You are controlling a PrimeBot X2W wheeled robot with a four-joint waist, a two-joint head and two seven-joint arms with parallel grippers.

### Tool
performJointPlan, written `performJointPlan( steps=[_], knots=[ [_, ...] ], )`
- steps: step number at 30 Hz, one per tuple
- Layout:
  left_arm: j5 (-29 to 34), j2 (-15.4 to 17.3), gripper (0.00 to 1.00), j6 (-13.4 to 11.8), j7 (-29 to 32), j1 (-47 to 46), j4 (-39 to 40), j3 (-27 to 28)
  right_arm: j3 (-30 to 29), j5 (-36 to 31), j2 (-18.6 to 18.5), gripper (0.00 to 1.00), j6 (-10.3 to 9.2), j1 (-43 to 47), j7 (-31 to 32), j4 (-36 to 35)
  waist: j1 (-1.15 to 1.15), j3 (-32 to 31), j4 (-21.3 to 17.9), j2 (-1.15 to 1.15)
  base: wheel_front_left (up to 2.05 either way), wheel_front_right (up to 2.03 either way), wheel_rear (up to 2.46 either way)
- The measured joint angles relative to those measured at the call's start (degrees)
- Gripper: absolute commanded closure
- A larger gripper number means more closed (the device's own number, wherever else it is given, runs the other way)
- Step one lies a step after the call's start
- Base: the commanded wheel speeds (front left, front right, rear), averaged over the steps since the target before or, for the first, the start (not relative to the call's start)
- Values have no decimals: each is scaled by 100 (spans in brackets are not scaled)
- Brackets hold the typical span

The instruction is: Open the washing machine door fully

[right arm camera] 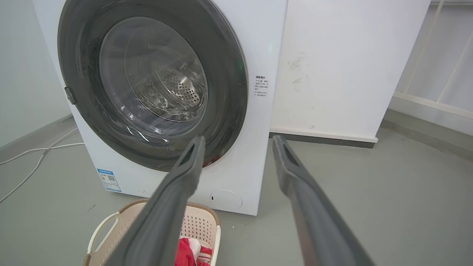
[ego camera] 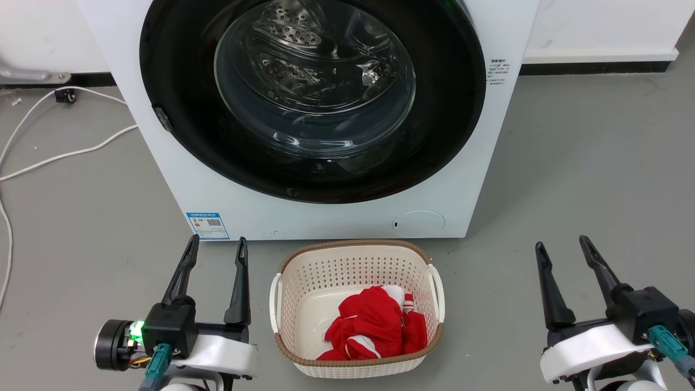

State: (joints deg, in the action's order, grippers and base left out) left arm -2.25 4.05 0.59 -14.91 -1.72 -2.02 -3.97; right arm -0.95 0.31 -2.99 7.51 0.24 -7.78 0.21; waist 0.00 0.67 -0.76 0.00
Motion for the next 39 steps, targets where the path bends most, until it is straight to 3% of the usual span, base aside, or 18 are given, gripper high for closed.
performJointPlan(
  steps=[1,7,11,18,19,22,28,32,39],
  knots=[
    [1,-5,0,9,1,0,0,8,2,24,0,100,0,0,-8,0,0,0,0,0,0,0,0],
    [15,-33,0,42,0,0,-2,31,26,412,0,100,0,-2,-127,21,0,-6,-5,0,0,0,0],
    [16,-48,0,52,0,1,8,54,100,1013,4,100,0,-40,-241,15,0,-11,-22,0,0,0,0],
    [5,-65,0,92,0,17,12,111,86,3723,3,100,-1,-324,-505,264,0,4,-76,0,0,0,0],
    [-1,-75,0,92,0,20,26,133,51,4845,5,100,-1,-551,-582,375,0,27,-91,0,0,0,0],
    [-10,-83,0,92,0,21,45,162,-42,6055,5,100,-1,-849,-606,528,0,71,-99,0,0,0,0],
    [-45,-98,0,86,-9,-48,121,236,-457,7855,7,100,-1,-1803,-304,872,0,264,-129,0,0,0,0],
    [-54,-105,0,73,-15,-190,189,264,-780,8438,-36,100,-2,-2594,127,1432,0,461,-145,0,0,0,0],
    [-86,-108,0,93,-15,-484,341,338,-768,8732,-468,100,-2,-4246,906,2827,0,903,-165,0,0,0,0]
  ],
)
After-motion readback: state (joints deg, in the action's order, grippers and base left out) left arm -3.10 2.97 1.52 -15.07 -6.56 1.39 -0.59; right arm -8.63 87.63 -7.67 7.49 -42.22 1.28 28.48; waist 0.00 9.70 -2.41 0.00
